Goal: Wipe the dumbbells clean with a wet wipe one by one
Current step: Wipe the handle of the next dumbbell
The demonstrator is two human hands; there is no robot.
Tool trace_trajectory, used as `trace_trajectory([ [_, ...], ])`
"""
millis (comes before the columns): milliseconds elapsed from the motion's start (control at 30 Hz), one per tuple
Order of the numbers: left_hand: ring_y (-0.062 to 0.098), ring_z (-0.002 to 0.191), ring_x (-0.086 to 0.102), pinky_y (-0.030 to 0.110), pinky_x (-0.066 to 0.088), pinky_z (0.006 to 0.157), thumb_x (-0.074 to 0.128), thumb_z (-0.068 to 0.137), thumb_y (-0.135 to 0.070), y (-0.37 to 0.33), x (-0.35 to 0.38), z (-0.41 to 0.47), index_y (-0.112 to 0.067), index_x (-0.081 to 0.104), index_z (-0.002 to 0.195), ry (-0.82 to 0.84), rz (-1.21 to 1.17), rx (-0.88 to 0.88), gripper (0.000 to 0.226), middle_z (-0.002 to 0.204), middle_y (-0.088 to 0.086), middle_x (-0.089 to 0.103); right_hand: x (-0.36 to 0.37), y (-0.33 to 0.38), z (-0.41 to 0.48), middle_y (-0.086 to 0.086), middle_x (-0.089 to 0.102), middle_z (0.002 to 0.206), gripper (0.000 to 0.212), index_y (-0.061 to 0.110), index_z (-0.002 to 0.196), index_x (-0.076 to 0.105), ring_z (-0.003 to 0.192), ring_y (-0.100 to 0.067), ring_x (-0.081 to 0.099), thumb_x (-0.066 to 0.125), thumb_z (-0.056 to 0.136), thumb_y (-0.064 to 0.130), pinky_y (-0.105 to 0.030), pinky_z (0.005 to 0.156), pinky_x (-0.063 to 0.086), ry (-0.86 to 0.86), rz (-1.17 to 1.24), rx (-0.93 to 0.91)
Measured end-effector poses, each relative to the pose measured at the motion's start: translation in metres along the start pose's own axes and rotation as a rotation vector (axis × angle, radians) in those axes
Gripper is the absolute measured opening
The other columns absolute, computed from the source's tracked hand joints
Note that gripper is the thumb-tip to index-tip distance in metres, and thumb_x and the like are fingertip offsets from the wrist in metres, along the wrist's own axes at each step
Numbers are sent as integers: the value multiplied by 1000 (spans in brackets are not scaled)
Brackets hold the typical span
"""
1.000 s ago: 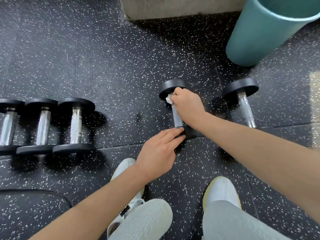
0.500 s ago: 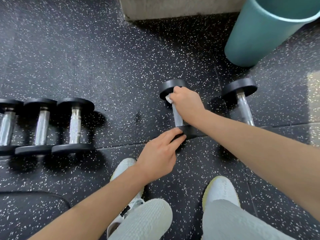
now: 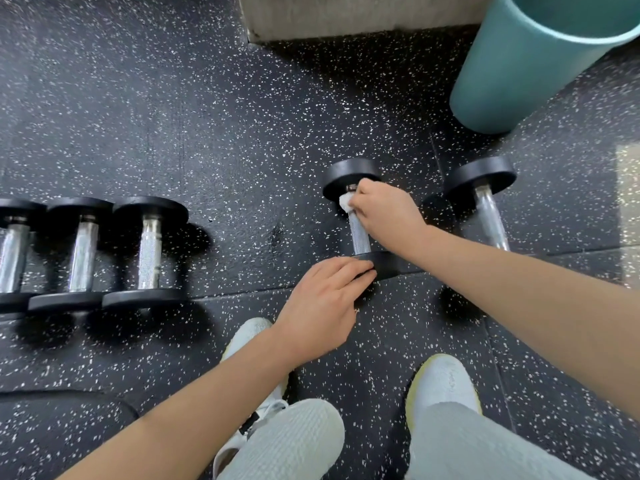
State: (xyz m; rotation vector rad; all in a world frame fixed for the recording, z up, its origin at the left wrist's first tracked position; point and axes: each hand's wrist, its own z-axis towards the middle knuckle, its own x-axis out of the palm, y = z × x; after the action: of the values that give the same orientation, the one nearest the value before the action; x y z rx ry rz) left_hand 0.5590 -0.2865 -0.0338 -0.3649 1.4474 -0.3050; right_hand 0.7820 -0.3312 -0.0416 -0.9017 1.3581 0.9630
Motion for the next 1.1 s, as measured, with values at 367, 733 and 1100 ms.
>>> trace_trajectory([
  [367, 13, 148, 44, 39, 36, 120, 58, 93, -22, -4, 2, 5, -14, 65, 140, 2, -36, 33, 48, 160, -4, 49, 8, -10, 17, -1, 50, 81, 14, 17, 79, 69, 62, -21, 52, 73, 77, 4, -30, 46, 36, 24, -50, 51],
  [733, 19, 136, 53, 33, 40, 116, 68, 91, -43, -14, -3, 6, -10, 69, 133, -6, -99, 15, 53, 150, 4, 56, -2, -13, 9, -1, 53, 88, 12, 18, 86, 73, 64, -21, 50, 65, 89, 9, -31, 52, 37, 63, -7, 52],
  [1100, 21, 140, 50, 42, 39, 116, 67, 92, -43, -11, 3, 9, -15, 73, 130, -10, -132, 34, 47, 151, -2, 57, -18, -16, -28, 2, 57, 100, 15, 19, 98, 69, 79, -25, 59, 54, 96, 20, -34, 60, 40, 113, 166, -58],
])
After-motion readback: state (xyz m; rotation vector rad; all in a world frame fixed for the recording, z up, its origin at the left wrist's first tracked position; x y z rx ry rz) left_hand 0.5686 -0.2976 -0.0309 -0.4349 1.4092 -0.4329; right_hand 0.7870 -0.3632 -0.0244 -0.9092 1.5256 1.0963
